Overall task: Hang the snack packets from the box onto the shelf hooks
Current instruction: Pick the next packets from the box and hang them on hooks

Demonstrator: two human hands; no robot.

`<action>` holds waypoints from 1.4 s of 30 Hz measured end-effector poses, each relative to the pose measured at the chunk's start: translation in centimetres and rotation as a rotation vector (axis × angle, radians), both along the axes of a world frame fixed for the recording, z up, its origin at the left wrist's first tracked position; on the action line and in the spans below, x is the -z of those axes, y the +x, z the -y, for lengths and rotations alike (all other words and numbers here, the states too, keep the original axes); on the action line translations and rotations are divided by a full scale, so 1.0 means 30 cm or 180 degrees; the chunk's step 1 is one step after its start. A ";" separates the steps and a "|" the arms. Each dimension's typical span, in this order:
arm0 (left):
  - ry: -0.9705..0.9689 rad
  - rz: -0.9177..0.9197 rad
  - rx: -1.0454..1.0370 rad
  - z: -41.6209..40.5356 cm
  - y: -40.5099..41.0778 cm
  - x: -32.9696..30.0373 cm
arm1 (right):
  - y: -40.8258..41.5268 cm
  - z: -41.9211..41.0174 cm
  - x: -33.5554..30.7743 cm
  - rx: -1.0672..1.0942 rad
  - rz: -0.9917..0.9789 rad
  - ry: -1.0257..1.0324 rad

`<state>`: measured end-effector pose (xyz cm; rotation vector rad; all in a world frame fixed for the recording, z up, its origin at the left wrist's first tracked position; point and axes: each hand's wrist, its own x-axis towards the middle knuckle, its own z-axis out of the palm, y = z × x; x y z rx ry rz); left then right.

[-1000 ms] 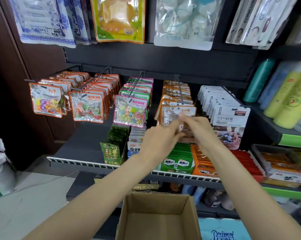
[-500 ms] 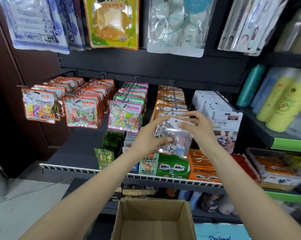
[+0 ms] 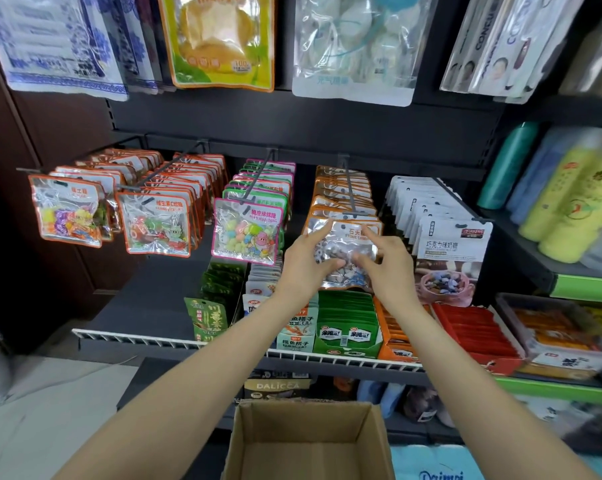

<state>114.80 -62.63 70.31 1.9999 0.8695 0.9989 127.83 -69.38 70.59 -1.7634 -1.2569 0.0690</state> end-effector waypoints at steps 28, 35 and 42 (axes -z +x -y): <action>0.1745 -0.1776 -0.0364 -0.165 0.079 0.036 | 0.072 -0.130 0.009 0.0471 0.2393 -0.1005; 0.1539 -0.1286 -0.0425 -0.265 0.178 0.079 | 0.087 -0.241 0.073 0.0542 0.2108 -0.0524; -0.0164 -0.0107 0.0071 -0.261 0.169 0.071 | 0.109 -0.241 0.082 0.0056 0.0668 -0.0237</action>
